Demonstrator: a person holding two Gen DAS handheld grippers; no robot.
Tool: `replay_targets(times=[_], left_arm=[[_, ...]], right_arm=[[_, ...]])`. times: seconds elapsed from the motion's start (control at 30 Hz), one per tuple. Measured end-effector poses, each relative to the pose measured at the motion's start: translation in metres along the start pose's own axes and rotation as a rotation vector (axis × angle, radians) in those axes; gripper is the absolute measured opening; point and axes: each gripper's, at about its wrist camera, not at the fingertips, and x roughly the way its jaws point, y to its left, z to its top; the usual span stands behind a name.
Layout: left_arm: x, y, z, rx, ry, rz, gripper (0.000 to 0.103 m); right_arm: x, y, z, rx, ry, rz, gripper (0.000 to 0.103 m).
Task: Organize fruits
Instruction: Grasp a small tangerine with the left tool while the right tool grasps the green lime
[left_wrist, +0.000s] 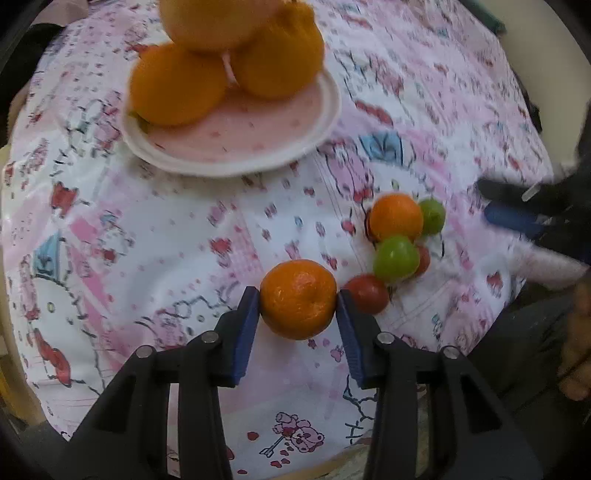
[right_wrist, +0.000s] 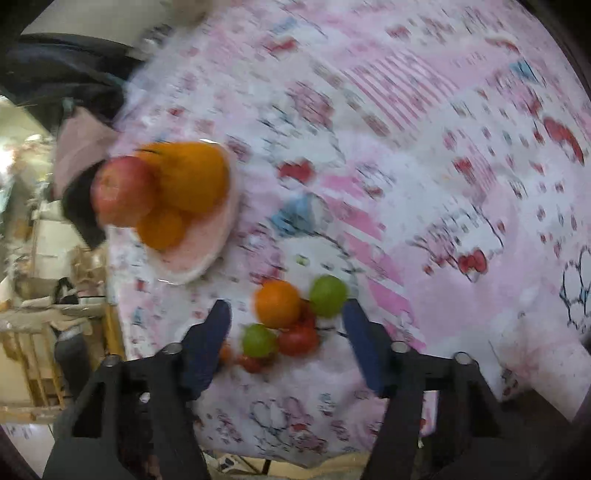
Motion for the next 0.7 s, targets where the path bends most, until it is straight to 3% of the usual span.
replay_targets(times=[0.17, 0.6, 0.7], left_arm=[[-0.019, 0.013, 0.004, -0.061, -0.054, -0.012, 0.038], [-0.031, 0.014, 0.006, -0.088, -0.095, -0.017, 0.038], [-0.032, 0.016, 0.007, -0.096, -0.097, -0.015, 0.038]], right_arm=[[0.019, -0.005, 0.003, 0.009, 0.036, -0.105, 0.050], [0.052, -0.008, 0.010, 0.082, 0.061, -0.115, 0.046], [0.051, -0.006, 0.011, 0.068, 0.046, -0.135, 0.035]])
